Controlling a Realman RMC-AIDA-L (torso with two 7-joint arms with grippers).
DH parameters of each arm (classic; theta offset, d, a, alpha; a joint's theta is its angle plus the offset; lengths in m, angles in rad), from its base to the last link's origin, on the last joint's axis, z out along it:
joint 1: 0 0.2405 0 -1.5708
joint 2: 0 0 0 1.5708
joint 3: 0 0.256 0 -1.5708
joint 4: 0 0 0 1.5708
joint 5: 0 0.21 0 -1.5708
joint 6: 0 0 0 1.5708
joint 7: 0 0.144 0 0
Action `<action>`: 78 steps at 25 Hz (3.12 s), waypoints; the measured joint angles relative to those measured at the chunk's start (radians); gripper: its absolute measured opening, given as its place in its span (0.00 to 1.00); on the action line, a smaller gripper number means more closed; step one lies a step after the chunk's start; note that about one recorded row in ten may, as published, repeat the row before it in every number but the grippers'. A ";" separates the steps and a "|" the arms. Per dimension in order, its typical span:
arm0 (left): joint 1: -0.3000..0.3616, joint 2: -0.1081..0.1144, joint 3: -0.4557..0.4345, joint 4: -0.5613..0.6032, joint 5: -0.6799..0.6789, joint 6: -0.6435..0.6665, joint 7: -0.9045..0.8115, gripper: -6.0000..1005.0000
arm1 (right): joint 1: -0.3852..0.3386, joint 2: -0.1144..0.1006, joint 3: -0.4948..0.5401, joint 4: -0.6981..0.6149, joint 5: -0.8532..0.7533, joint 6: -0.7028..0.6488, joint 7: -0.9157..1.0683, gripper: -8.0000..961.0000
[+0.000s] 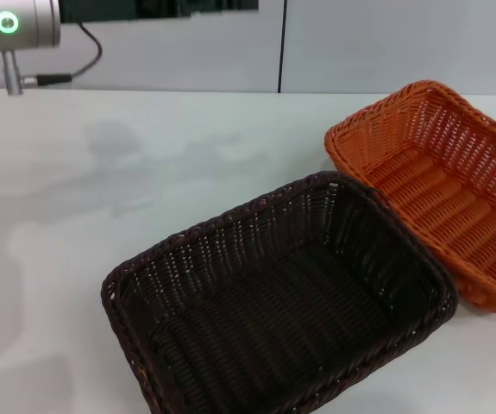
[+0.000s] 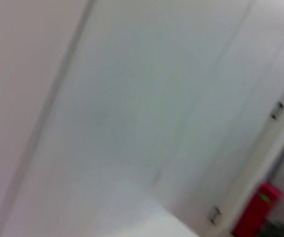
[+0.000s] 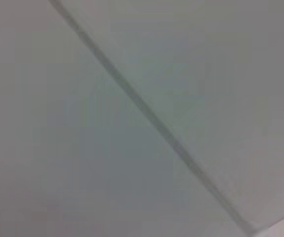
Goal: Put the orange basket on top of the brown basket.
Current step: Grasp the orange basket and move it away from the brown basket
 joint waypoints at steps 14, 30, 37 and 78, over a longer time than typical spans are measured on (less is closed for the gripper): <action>0.039 -0.008 -0.045 -0.008 -0.103 0.141 0.193 0.82 | 0.176 -0.181 0.168 -0.237 -0.621 -0.603 0.619 0.77; 0.059 -0.061 0.004 0.007 -0.100 0.137 0.208 0.82 | 0.236 -0.172 0.159 -0.138 -0.703 -0.736 0.821 0.75; 0.048 -0.065 0.030 0.058 -0.098 0.176 0.238 0.82 | 0.228 -0.176 0.090 -0.063 -0.729 -0.718 0.821 0.74; 0.038 -0.069 0.047 0.155 -0.101 0.246 0.293 0.82 | 0.265 -0.062 -0.090 0.111 -0.775 -0.360 0.692 0.41</action>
